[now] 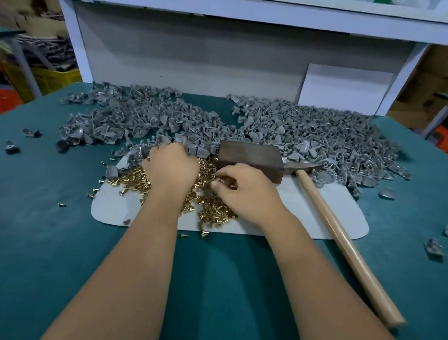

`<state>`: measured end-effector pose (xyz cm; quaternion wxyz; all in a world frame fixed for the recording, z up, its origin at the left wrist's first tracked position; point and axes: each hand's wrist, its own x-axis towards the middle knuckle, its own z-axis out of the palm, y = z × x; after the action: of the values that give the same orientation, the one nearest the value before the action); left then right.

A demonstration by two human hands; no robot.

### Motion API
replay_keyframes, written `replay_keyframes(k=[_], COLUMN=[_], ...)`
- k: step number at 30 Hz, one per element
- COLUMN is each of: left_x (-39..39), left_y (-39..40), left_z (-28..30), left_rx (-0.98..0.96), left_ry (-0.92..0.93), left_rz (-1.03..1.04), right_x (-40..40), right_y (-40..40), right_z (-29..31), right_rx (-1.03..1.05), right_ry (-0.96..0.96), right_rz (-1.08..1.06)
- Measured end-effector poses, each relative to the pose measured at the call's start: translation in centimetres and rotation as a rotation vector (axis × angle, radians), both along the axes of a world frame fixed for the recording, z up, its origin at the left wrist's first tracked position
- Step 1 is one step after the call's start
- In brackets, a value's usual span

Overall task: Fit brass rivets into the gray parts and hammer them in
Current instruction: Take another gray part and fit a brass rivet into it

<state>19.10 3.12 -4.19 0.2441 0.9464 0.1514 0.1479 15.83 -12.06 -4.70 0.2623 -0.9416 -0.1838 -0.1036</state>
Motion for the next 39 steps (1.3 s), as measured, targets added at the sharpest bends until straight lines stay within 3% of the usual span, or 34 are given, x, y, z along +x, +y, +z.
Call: replay_keyframes(k=[5, 11, 16, 20, 27, 39], left_x=[0.2, 0.4, 0.7, 0.7, 0.6, 0.5], left_y=[0.2, 0.5, 0.5, 0.3, -0.7, -2.8], left_z=[-0.1, -0.4, -0.5, -0.4, 0.0, -0.1], left_rx=[0.007, -0.099, -0.058, -0.025, -0.377, -0.538], left_ry=[-0.037, -0.095, -0.151, -0.190, -0.419, -0.549], left_rz=[-0.036, -0.048, -0.027, 0.030, -0.164, -0.410], right_x=[0.2, -0.1, -0.1, -0.2, -0.3, -0.2], right_y=[0.8, 1.8, 1.8, 1.9, 1.9, 0.6], right_z=[-0.3, -0.3, -0.2, 0.1, -0.1, 0.3], right_rx=[-0.136, 0.065, 0.077, -0.032, 0.082, 0.378], right_ry=[0.057, 0.088, 0.096, 0.102, 0.128, 0.100], right_rz=[0.095, 0.098, 0.100, 0.127, 0.131, 0.050])
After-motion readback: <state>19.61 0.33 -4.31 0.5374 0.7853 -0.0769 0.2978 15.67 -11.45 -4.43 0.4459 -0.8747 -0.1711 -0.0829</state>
